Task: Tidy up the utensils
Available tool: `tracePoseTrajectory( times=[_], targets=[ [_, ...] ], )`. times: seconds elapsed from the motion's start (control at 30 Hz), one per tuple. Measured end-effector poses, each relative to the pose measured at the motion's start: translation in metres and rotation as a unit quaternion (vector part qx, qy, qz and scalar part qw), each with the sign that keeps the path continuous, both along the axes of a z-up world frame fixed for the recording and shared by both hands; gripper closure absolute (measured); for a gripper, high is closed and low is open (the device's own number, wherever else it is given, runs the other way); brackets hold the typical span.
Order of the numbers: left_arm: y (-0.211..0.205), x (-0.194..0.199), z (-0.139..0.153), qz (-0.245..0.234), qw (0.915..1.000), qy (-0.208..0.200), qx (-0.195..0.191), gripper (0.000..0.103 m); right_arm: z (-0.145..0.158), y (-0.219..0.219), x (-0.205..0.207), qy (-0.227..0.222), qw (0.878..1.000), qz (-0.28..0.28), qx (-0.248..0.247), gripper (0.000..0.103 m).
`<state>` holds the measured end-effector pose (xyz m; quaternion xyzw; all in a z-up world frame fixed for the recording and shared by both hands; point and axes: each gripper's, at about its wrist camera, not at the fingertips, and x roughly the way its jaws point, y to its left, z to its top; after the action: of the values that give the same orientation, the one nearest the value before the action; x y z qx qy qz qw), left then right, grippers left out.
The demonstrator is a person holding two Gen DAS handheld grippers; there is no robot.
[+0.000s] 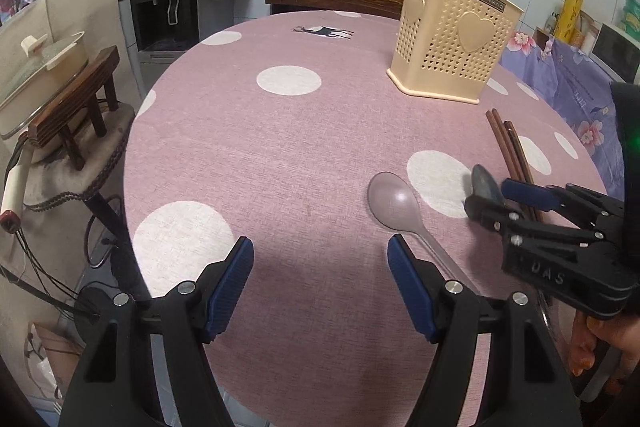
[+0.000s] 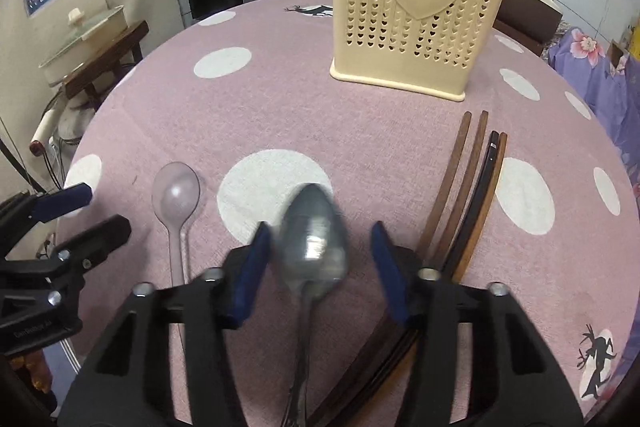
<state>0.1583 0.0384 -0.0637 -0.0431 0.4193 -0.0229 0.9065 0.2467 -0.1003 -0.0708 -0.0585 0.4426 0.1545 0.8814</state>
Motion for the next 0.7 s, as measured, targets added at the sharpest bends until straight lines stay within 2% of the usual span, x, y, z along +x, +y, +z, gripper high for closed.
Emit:
tracePoseTrajectory(
  times=[0.27,0.43,0.53,0.7],
  targets=[
    [-0.017,0.003,-0.003,-0.008,0.9998,0.015,-0.005,0.032,0.005,-0.013,-0.002,-0.002,1.0,-0.007,0.03,0.065],
    [-0.028,0.013,-0.003,0.0,0.9998,0.021,-0.008,0.028,0.022,-0.026,-0.011,-0.031,0.998,-0.013,0.05,0.064],
    [-0.038,0.021,-0.003,-0.006,0.9995,0.025,-0.017,0.028,0.03,-0.035,-0.017,-0.043,0.997,-0.023,0.062,0.064],
    [-0.065,0.034,-0.004,-0.026,0.9994,0.023,-0.008,0.028,0.043,-0.055,-0.026,-0.056,0.994,-0.044,0.084,0.064]
  ],
)
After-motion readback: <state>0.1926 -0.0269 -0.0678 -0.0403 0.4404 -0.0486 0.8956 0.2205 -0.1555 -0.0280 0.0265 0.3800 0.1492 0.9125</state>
